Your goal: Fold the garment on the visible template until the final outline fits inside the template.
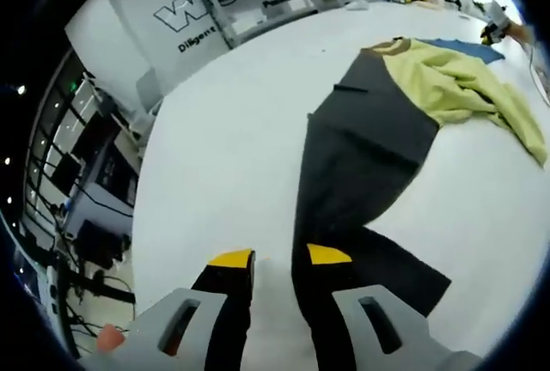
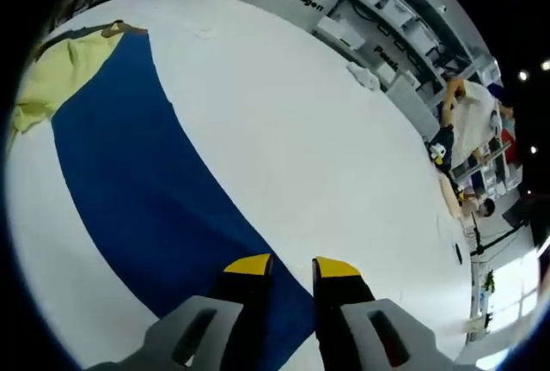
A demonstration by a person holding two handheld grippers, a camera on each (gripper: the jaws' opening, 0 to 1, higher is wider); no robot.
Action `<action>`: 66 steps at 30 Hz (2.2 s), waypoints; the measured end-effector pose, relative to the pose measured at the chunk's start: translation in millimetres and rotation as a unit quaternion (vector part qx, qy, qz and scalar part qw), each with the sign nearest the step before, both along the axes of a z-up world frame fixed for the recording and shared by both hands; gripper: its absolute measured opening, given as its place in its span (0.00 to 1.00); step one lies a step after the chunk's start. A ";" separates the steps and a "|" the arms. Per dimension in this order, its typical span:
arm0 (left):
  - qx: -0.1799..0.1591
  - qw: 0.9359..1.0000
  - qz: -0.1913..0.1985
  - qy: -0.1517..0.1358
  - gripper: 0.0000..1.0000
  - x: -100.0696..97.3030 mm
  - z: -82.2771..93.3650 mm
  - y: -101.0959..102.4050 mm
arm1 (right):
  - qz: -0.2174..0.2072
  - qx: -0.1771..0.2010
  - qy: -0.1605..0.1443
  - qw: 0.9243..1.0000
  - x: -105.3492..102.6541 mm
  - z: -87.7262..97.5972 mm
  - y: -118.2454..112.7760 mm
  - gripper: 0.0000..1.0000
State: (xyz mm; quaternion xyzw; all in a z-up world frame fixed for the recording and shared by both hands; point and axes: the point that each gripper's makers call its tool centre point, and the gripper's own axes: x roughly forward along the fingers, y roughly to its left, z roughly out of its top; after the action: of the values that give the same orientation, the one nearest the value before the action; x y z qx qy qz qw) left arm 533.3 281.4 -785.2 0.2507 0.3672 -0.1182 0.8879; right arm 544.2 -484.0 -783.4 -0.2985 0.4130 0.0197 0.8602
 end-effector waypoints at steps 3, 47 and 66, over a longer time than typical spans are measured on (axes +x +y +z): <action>-0.001 1.000 0.006 -0.012 0.31 2.1 5.0 1.1 | 0.001 0.001 -0.010 1.000 3.1 8.0 2.3 0.17; -0.082 0.992 -0.073 -0.069 0.33 -32.5 61.6 -84.0 | 0.139 0.029 -0.083 0.986 -19.6 71.2 152.3 0.17; -0.120 0.982 -0.127 -0.068 0.32 -80.3 66.0 -147.6 | 0.241 0.046 -0.083 0.966 -68.6 67.6 250.2 0.17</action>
State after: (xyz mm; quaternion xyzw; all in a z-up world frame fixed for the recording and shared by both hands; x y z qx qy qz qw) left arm 453.0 133.8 -719.3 0.1938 0.2542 -0.2558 0.9124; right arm 475.6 -233.8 -715.9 -0.3499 0.2548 0.2208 0.8740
